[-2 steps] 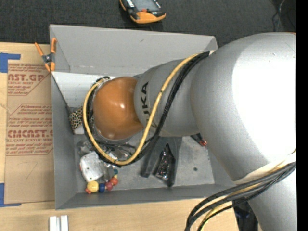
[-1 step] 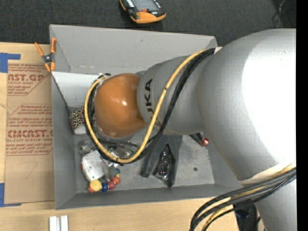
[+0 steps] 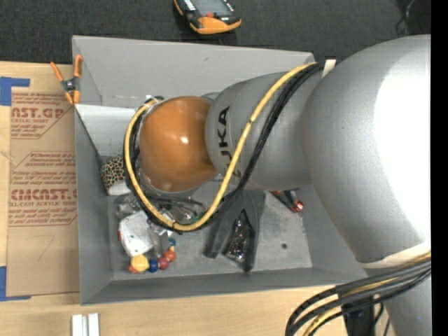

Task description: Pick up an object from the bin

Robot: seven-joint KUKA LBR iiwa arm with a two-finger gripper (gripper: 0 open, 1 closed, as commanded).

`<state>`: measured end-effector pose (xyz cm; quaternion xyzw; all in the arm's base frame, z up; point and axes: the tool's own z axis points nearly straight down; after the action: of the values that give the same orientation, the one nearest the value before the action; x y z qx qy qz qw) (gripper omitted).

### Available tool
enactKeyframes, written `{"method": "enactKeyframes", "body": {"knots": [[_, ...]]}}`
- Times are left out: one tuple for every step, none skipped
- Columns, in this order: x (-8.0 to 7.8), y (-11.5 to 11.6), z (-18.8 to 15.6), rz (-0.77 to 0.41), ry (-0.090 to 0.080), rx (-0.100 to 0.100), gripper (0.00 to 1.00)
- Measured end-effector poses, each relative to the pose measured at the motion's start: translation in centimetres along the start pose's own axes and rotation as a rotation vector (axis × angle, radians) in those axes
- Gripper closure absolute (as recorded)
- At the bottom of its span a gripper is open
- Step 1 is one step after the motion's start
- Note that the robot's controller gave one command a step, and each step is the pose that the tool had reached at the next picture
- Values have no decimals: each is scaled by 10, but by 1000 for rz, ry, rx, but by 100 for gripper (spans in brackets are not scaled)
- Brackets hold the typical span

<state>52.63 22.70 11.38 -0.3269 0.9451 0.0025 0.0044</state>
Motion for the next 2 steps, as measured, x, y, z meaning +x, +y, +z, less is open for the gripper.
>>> {"method": "enactKeyframes", "body": {"knots": [[1,1,-7,0,4,-1,100],[1,1,-27,0,7,-2,100]]}}
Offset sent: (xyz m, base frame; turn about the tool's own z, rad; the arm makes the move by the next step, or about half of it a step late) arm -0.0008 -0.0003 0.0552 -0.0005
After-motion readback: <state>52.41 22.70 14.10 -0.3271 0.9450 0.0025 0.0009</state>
